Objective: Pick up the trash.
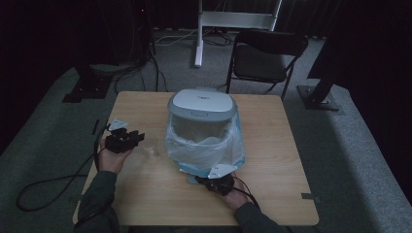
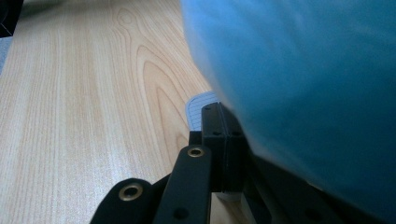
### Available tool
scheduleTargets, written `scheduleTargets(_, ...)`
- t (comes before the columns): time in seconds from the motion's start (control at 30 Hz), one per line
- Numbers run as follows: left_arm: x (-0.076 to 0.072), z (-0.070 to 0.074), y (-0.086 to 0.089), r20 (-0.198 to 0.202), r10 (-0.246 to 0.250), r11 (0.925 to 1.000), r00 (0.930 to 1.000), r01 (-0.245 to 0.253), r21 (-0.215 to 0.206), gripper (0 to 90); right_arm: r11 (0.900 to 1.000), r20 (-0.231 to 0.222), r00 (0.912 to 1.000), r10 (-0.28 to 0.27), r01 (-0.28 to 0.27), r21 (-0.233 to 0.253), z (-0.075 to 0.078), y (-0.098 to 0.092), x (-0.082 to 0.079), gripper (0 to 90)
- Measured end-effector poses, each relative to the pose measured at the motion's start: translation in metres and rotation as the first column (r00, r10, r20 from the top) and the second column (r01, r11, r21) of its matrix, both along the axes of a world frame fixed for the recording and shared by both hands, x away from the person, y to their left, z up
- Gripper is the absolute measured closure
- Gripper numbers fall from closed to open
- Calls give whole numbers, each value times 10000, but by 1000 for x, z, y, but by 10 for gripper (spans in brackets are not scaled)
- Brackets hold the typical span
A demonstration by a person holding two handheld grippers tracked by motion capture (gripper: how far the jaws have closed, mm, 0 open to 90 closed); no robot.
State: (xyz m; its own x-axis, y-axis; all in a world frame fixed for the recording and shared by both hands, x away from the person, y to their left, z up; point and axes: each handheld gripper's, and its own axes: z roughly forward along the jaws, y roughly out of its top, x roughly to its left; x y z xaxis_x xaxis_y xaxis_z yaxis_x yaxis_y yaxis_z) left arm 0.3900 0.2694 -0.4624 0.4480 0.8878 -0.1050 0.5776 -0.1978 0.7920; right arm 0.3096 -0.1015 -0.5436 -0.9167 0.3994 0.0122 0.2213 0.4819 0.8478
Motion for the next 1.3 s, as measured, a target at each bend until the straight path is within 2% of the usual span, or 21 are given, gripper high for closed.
scheduleTargets(0.1,1,-2,-1,-117,25,9999,9999,-24,125,672,10000,-5,10000,-6,6,11,0,0,0,900)
scheduleTargets(0.4,3,-10,-2,-547,-30,10000,9985,33,56,734,10000,13,10000,2,-2,-11,0,0,0,900)
scheduleTargets(0.6,4,-10,-4,-639,-128,9998,9979,138,145,815,10000,26,10000,0,0,-21,0,0,0,900)
scheduleTargets(0.7,3,-9,-5,-617,-200,9997,9979,209,148,825,10000,36,10000,-3,3,-23,0,0,0,900)
scheduleTargets(0.8,3,-8,-5,-555,-258,9996,9981,263,85,833,10000,34,10000,-3,3,-17,0,0,0,900)
scheduleTargets(0.93,-1,-3,-5,-240,-266,9996,9994,267,60,841,10000,31,10000,1,-1,-22,0,0,0,900)
scheduleTargets(1.1,-6,7,-4,172,-347,9992,9992,351,-215,843,10000,33,10000,1,0,-18,0,0,0,900)
scheduleTargets(1.27,-11,19,-6,659,-554,9971,9963,586,-486,845,10000,21,10000,6,-6,-18,0,0,0,900)
scheduleTargets(1.3,-11,19,-6,659,-554,9971,9963,586,-486,845,10000,21,10000,6,-6,-18,0,0,0,900)
